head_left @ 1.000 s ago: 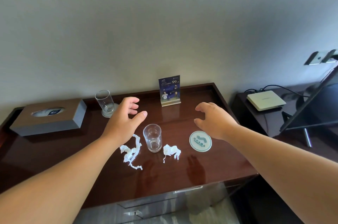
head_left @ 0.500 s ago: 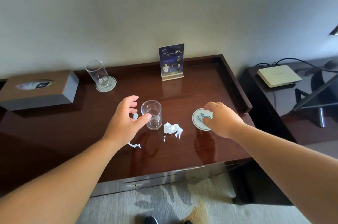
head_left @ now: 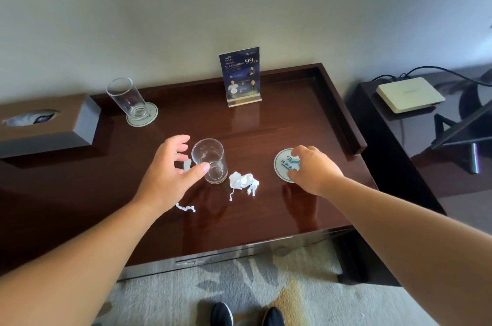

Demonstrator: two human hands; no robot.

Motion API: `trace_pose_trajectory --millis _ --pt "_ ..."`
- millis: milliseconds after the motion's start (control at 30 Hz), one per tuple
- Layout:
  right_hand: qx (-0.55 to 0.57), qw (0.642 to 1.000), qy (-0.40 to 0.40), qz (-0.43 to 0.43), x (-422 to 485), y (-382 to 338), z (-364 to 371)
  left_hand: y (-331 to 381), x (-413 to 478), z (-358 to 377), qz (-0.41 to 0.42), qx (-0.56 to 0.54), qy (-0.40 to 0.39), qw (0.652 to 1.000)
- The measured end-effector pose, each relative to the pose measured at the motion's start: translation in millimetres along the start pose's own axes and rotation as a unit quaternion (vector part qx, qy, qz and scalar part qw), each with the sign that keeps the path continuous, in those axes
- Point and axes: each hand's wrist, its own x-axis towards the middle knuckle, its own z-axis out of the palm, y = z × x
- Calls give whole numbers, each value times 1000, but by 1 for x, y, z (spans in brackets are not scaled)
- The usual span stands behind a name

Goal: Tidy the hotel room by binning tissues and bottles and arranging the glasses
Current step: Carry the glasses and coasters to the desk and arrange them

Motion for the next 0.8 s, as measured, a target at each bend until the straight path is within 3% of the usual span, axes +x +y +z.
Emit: trace_pose_trajectory --millis 533,800 --pt "22 1000 -3 15 13 8 5 28 22 5 10 27 -1 1000" --pt "-61 997 25 35 20 2 18 26 25 9 11 31 -7 999"
